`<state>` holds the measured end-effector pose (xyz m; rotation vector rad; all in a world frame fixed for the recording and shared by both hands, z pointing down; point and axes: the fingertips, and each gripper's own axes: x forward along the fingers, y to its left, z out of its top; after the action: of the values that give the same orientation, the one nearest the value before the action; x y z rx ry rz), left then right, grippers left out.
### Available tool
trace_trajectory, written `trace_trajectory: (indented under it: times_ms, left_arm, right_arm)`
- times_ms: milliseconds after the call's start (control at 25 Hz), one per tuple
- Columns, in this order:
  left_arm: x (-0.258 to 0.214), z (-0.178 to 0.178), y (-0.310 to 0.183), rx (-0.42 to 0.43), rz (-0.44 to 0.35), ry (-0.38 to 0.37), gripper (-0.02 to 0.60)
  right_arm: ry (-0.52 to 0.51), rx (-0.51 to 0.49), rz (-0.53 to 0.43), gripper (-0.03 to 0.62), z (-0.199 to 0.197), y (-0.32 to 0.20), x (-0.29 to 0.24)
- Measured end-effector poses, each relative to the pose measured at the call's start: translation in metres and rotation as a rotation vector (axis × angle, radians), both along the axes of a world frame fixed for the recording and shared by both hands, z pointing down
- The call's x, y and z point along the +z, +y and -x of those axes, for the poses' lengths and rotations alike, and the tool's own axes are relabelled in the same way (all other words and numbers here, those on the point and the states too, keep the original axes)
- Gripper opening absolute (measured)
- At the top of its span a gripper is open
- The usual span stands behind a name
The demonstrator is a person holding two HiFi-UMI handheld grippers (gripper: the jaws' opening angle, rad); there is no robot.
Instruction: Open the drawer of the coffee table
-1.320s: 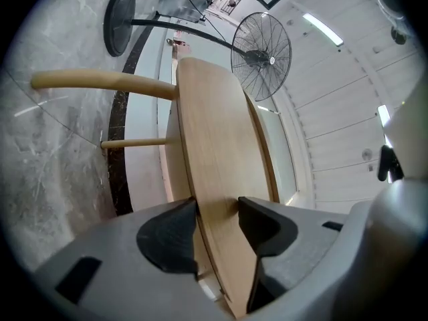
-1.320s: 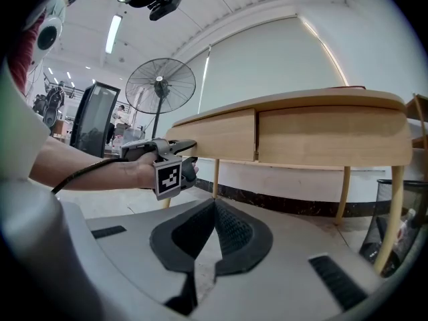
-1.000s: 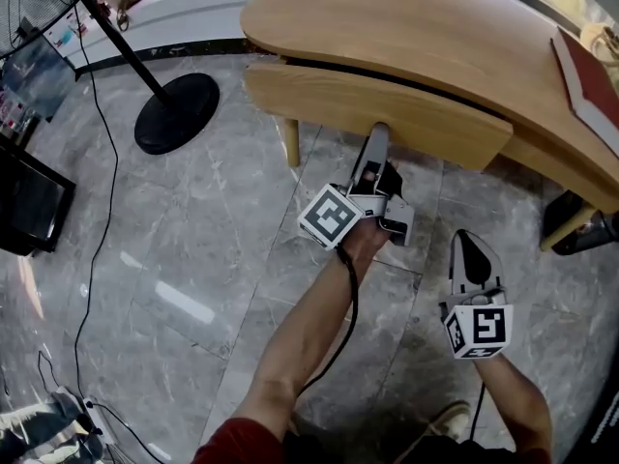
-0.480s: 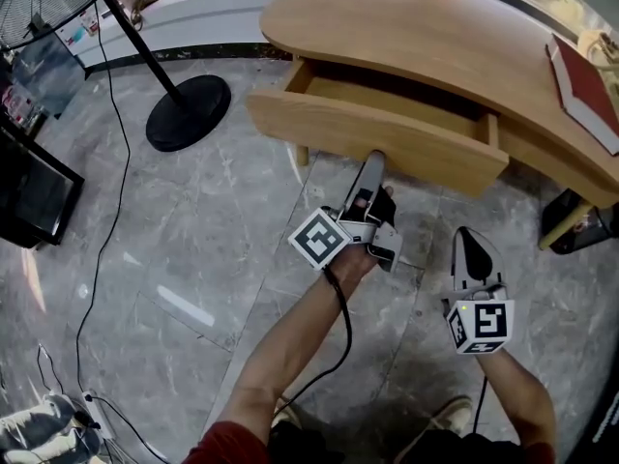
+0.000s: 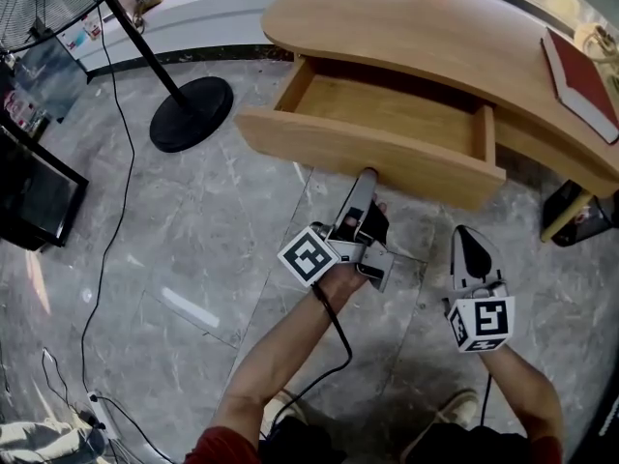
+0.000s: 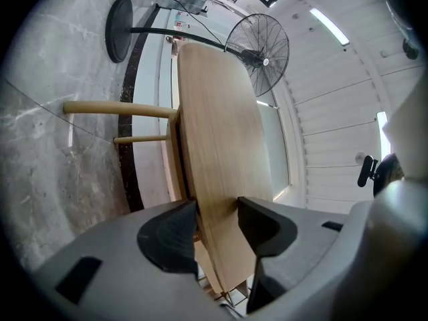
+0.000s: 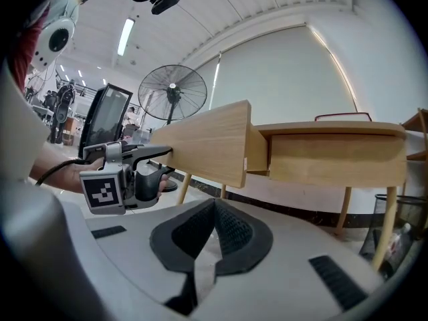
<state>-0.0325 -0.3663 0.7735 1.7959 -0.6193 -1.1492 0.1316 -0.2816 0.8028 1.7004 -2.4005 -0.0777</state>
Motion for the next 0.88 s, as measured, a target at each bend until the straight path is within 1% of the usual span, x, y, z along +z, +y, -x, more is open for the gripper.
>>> trace_trajectory:
  times_ms: [240,600,880]
  left_arm:
    - [0.001,0.013,0.034,0.012,-0.005,0.003,0.202]
    - [0.000,0.016,0.037,0.008,0.009,0.002,0.202]
    - [0.002,0.016,0.039,0.009,0.004,-0.001,0.202]
  right_arm:
    - [0.004,-0.014,-0.001,-0.005,0.013,0.024,0.003]
    - [0.014,-0.064,0.004,-0.005,0.015,0.023,0.004]
    - [0.017,-0.068,0.018,-0.005,0.016,0.021,0.009]
